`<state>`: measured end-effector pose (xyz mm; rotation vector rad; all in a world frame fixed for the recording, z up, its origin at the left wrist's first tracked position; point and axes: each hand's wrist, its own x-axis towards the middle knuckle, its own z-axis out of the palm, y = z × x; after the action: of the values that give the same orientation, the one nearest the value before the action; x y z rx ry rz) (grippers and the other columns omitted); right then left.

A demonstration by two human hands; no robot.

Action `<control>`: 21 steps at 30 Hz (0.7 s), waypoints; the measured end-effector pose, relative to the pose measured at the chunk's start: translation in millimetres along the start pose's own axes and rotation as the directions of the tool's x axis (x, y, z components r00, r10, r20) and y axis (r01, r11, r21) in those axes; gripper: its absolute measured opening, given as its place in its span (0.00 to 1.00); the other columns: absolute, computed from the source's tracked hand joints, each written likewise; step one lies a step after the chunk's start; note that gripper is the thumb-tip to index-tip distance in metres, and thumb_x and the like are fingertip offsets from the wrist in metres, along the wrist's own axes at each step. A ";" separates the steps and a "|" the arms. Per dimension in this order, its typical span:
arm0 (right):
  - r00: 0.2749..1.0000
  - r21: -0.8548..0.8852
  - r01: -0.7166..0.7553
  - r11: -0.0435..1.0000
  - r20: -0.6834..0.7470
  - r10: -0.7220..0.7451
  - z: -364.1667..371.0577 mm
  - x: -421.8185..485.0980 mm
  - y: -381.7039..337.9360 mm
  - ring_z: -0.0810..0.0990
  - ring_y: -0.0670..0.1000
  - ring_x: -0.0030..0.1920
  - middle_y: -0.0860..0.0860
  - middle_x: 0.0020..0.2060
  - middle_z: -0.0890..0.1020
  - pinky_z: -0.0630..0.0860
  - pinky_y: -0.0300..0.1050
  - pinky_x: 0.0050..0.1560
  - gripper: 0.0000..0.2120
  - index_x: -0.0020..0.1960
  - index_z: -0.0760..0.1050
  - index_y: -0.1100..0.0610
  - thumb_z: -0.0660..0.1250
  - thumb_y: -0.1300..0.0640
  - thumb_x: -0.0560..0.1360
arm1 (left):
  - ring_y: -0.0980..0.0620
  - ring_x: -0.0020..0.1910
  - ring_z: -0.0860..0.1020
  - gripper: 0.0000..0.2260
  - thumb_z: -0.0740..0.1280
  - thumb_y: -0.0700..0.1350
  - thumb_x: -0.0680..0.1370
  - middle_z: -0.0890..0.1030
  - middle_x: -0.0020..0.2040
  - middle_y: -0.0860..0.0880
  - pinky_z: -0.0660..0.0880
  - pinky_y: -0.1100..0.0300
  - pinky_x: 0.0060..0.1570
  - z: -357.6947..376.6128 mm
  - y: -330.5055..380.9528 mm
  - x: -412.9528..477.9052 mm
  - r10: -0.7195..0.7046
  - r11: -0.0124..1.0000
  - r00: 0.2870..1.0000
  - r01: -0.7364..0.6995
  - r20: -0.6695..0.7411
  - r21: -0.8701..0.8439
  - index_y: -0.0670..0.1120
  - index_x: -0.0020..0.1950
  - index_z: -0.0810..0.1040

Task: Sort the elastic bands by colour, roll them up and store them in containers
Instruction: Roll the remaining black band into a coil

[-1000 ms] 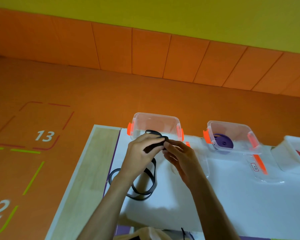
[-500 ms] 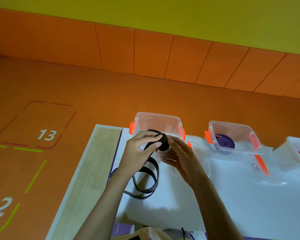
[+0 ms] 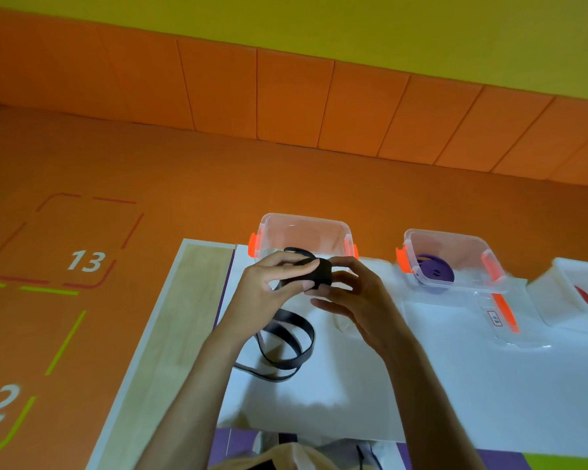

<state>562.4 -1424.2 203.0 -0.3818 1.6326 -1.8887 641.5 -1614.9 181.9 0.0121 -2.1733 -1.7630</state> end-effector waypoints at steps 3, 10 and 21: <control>0.999 -0.155 0.023 0.988 0.030 -0.018 -3.1 1.9 -6.8 0.87 0.59 0.56 0.57 0.54 0.88 0.85 0.51 0.55 0.16 0.59 0.79 0.55 0.78 0.63 0.74 | 0.54 0.64 0.81 0.17 0.77 0.39 0.77 0.85 0.59 0.60 0.74 0.67 0.63 -2.8 4.7 3.8 0.027 0.998 0.999 -0.029 0.043 0.051 0.57 0.62 0.87; 0.997 0.134 0.031 0.991 0.070 -0.040 -3.2 2.9 -12.9 0.85 0.66 0.59 0.64 0.59 0.84 0.84 0.53 0.56 0.18 0.54 0.81 0.60 0.83 0.54 0.70 | 0.53 0.59 0.85 0.17 0.82 0.40 0.73 0.87 0.56 0.54 0.80 0.62 0.61 -2.0 15.8 8.7 0.019 0.989 0.997 -0.029 -0.069 -0.143 0.56 0.58 0.88; 0.992 -0.043 0.093 0.995 0.092 -0.089 0.5 10.6 -24.9 0.86 0.62 0.59 0.61 0.56 0.86 0.85 0.49 0.55 0.20 0.57 0.84 0.56 0.83 0.55 0.67 | 0.56 0.61 0.85 0.16 0.82 0.48 0.72 0.87 0.58 0.57 0.80 0.63 0.61 -13.8 24.7 17.6 0.040 0.996 0.998 -0.044 -0.056 -0.082 0.58 0.57 0.85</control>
<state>548.2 -1429.6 225.3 -0.5620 1.6266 -1.8731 633.7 -1626.2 212.2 -0.0059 -2.0459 -1.8075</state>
